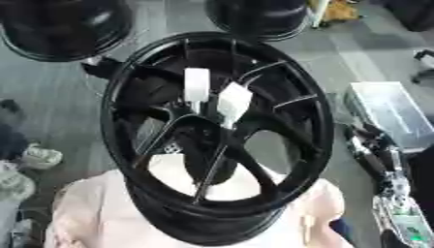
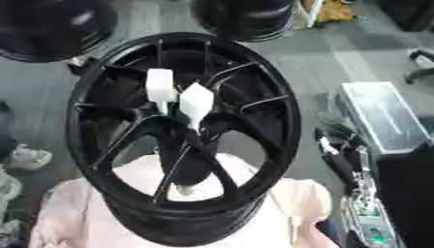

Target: Pull the pin out of the wheel hub.

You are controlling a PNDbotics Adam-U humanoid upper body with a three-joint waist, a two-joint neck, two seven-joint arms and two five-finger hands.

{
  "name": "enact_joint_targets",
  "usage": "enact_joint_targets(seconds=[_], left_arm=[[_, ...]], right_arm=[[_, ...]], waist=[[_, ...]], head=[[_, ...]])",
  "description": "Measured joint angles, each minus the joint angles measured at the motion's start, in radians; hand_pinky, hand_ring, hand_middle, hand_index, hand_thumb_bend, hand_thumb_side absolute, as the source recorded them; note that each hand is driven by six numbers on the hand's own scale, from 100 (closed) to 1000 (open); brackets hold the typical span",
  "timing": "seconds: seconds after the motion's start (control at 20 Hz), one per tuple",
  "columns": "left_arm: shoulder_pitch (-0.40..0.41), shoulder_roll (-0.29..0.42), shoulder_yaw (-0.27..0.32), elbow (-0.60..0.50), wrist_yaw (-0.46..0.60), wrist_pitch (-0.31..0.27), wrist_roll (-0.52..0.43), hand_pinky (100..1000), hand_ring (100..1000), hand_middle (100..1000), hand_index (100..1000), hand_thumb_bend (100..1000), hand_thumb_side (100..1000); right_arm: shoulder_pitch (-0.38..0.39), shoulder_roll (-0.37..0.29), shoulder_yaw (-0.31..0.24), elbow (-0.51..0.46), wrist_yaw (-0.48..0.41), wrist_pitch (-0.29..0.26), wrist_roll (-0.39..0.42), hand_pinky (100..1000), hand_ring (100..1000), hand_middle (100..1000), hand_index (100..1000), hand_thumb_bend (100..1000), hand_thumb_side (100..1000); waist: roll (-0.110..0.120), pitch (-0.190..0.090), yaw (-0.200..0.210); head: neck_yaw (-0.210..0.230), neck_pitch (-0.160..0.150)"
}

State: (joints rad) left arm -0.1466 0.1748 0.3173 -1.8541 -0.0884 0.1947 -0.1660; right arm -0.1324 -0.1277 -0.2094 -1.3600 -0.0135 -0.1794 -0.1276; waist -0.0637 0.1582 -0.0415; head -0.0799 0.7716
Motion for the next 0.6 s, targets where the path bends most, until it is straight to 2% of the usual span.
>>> enact_joint_targets(seconds=[0.35, 0.5, 0.6], left_arm=[[-0.007, 0.031, -0.006, -0.001, 0.000, -0.013, -0.001, 723, 726, 632, 687, 310, 665], [-0.024, 0.091, -0.022, 0.000, 0.002, -0.033, -0.005, 725, 730, 639, 694, 319, 639], [-0.048, 0.165, -0.046, 0.009, 0.009, -0.062, -0.015, 729, 733, 646, 703, 326, 622]], right_arm=[[0.000, 0.000, 0.000, 0.000, 0.000, 0.000, 0.000, 653, 561, 692, 820, 410, 366], [0.000, 0.000, 0.000, 0.000, 0.000, 0.000, 0.000, 653, 561, 691, 820, 411, 366], [0.000, 0.000, 0.000, 0.000, 0.001, 0.001, 0.001, 653, 561, 691, 820, 411, 366]], waist=[[0.001, -0.001, -0.005], [0.006, -0.003, -0.007], [0.012, -0.004, -0.008]], head=[[0.000, 0.000], [0.000, 0.000], [-0.001, 0.000]])
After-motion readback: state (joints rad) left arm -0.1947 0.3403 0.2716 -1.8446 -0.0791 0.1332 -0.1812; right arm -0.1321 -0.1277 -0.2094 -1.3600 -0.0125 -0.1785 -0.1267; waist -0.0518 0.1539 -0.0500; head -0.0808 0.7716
